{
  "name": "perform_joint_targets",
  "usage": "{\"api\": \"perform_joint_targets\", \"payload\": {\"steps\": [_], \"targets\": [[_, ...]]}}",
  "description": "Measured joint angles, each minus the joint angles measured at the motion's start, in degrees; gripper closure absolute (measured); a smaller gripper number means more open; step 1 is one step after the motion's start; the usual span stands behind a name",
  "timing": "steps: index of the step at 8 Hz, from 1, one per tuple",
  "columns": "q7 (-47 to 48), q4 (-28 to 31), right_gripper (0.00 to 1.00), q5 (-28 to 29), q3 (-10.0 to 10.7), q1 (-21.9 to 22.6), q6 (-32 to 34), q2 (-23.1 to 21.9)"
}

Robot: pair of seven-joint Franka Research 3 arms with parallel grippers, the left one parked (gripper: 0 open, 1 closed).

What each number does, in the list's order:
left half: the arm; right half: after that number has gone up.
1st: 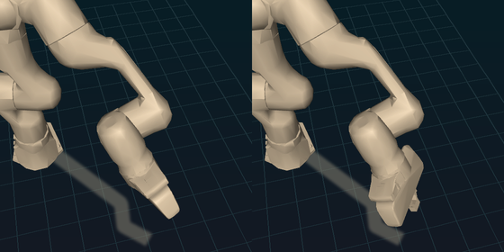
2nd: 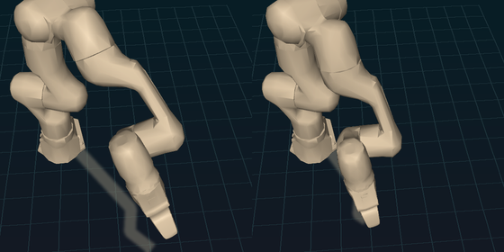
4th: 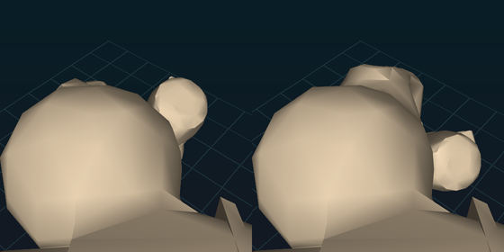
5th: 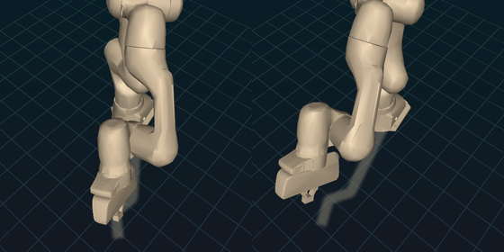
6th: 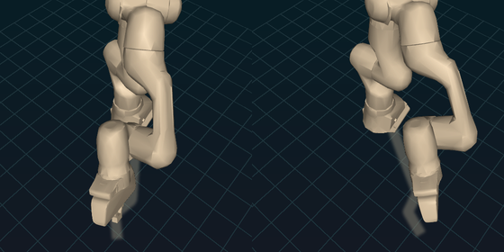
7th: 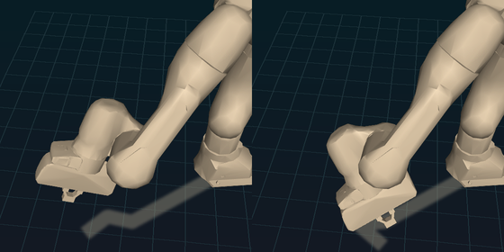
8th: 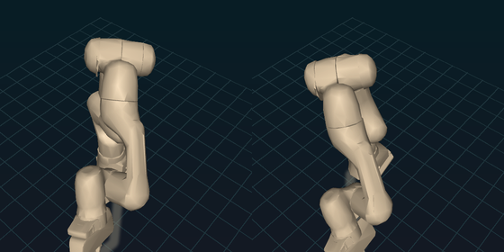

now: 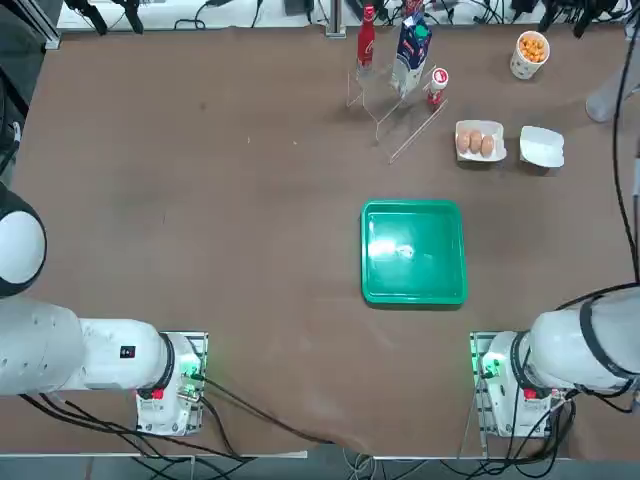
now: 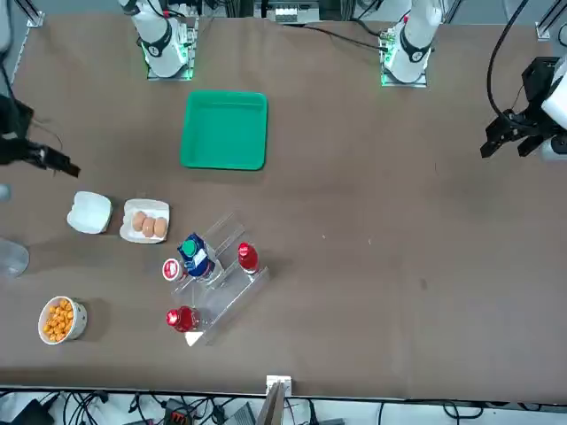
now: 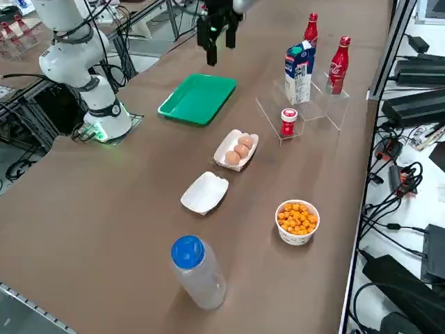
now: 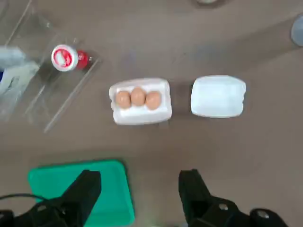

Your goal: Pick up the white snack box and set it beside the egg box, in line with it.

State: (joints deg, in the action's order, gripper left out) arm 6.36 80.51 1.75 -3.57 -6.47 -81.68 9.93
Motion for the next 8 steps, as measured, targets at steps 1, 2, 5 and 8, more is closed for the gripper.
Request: {"api": "perform_joint_targets", "payload": {"steps": [1,2,5,8], "targets": [[-4.04,-2.16,0.00,0.05,-0.28,0.04,4.32,0.00],[-7.12,-2.76,0.00,0.01,-0.54,0.41,5.63,-0.25],[-7.73,9.33,0.00,-0.61,-0.85,5.44,-5.78,-6.25],[-8.10,21.90,0.00,-0.93,-0.02,5.84,-15.34,-14.73]]}}
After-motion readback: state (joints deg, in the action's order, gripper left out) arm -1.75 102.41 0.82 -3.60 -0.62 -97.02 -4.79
